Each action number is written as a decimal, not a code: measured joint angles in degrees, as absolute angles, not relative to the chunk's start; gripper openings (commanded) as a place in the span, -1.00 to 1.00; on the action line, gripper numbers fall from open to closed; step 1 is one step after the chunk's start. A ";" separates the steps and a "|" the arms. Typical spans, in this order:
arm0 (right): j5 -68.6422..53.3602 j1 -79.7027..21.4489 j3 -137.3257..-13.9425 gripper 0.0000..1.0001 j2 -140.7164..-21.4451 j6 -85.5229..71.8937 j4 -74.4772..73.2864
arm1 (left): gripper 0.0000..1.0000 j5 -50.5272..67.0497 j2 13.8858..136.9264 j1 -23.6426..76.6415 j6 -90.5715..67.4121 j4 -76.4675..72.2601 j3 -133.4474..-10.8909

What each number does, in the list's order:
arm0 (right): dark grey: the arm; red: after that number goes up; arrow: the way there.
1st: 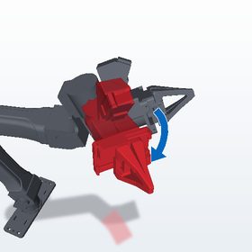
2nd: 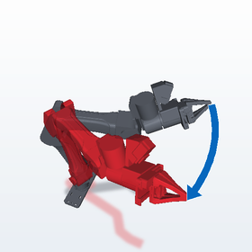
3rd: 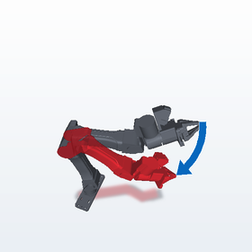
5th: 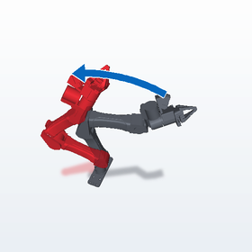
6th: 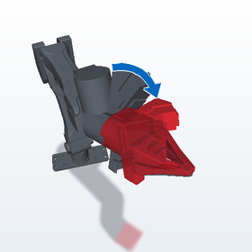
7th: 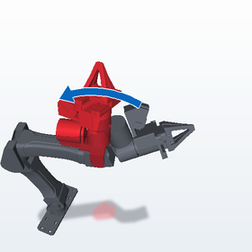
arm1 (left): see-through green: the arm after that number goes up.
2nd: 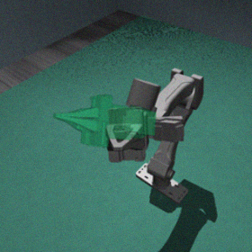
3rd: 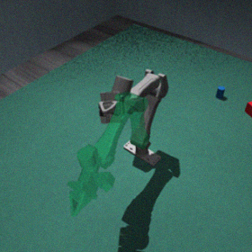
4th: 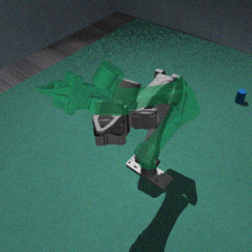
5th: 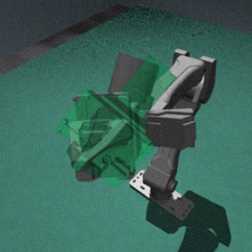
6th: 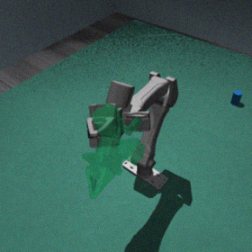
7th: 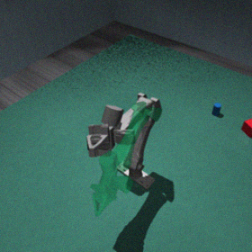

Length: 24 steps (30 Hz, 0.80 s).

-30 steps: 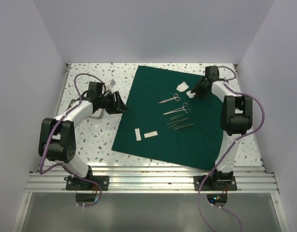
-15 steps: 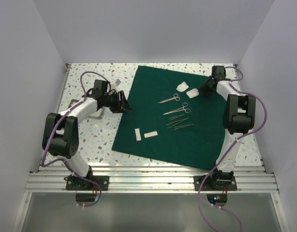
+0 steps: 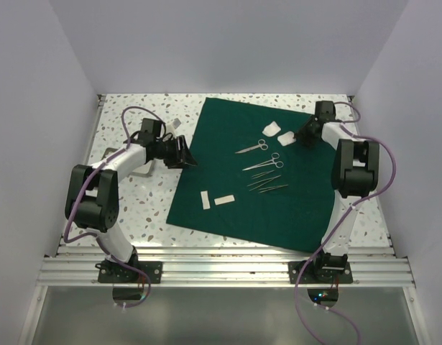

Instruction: Prepare the surgical pack

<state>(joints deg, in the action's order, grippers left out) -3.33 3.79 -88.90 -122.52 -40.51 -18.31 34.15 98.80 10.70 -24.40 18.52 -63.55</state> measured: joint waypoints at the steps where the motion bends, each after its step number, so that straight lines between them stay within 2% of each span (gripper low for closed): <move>1: -3.64 3.81 -88.44 -0.28 -122.52 -40.51 -17.98 | 0.00 34.15 98.80 10.70 -24.40 18.52 -63.55; 14: -5.21 3.81 -87.85 -0.27 -123.15 -40.49 -15.77 | 0.00 34.15 98.80 10.70 -24.40 18.50 -63.55; 24: -5.76 3.81 -87.96 -0.35 -123.52 -40.49 -14.85 | 0.00 34.30 98.80 10.70 -24.45 18.48 -63.53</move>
<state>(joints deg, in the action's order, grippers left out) -5.76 3.81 -87.96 -123.52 -40.49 -14.85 34.30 98.80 10.70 -24.45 18.48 -63.53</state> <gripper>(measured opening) 0.336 0.501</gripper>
